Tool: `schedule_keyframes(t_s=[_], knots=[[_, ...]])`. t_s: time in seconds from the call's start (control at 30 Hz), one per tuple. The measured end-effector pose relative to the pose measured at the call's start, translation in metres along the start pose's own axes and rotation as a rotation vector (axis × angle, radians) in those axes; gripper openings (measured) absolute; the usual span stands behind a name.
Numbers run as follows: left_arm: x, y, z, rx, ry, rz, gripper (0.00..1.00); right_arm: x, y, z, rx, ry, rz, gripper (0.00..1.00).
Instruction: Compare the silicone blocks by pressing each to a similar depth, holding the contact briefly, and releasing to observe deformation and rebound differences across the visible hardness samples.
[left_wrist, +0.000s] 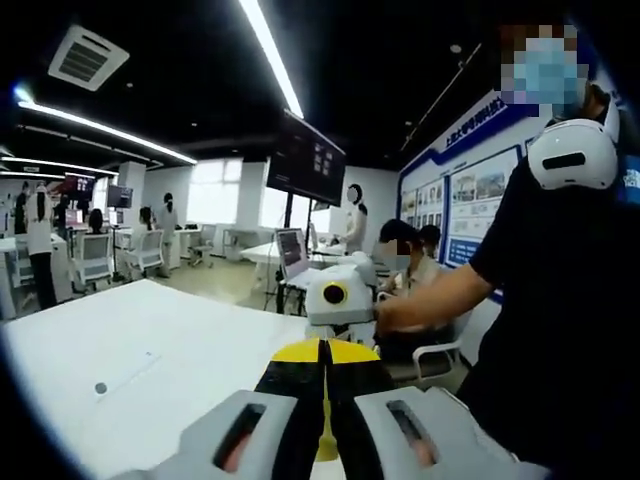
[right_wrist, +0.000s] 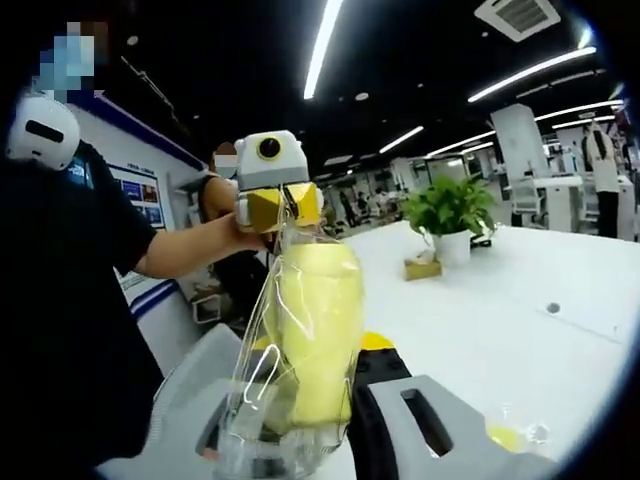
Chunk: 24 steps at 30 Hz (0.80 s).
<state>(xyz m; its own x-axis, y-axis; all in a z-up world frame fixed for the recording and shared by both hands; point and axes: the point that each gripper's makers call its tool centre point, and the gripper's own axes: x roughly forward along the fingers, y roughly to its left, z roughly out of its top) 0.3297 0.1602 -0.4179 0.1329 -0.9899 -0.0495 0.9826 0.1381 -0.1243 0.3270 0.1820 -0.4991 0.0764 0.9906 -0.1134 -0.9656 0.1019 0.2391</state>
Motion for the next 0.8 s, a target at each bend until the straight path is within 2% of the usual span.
schedule_keyframes(t_s=[0.17,0.2,0.3,0.33,0.37,0.4,0.43,0.47,0.57,0.7,0.77,0.8], knots=[[0.000,-0.001,0.004,0.025,-0.015,0.022,0.00,-0.001,0.002,0.002,0.017,-0.005,0.016,0.08],[0.000,0.000,0.005,0.045,-0.016,0.036,0.00,-0.001,0.000,0.004,-0.005,-0.011,-0.003,0.09],[0.000,-0.002,0.006,0.045,-0.017,0.035,0.00,-0.002,0.000,0.004,0.006,-0.009,0.001,0.10],[-0.001,-0.002,0.006,0.039,-0.018,0.035,0.00,-0.001,0.004,0.004,0.034,-0.004,0.020,0.10],[-0.001,-0.001,0.007,0.032,-0.021,0.037,0.00,0.000,0.002,0.005,0.010,-0.011,0.004,0.11],[-0.002,0.000,0.007,0.034,-0.021,0.045,0.00,0.000,0.003,0.005,0.045,-0.009,0.013,0.12],[-0.002,0.002,0.008,0.054,-0.021,0.060,0.00,0.000,0.003,0.005,0.082,-0.009,0.016,0.13],[-0.003,0.005,0.010,0.102,-0.013,0.087,0.00,0.001,-0.002,0.007,0.060,-0.018,0.000,0.14],[-0.001,-0.002,0.014,0.088,-0.028,0.062,0.00,0.002,-0.010,0.012,0.005,-0.047,-0.050,0.21],[-0.001,0.000,0.014,0.091,-0.026,0.063,0.00,0.006,-0.001,0.008,0.101,-0.034,0.001,0.27],[-0.003,0.000,0.016,0.074,-0.051,0.064,0.00,0.008,0.000,0.007,0.089,-0.044,-0.003,0.36],[-0.003,0.000,0.018,0.070,-0.060,0.060,0.00,0.009,-0.001,0.007,0.083,-0.055,-0.014,0.47]])
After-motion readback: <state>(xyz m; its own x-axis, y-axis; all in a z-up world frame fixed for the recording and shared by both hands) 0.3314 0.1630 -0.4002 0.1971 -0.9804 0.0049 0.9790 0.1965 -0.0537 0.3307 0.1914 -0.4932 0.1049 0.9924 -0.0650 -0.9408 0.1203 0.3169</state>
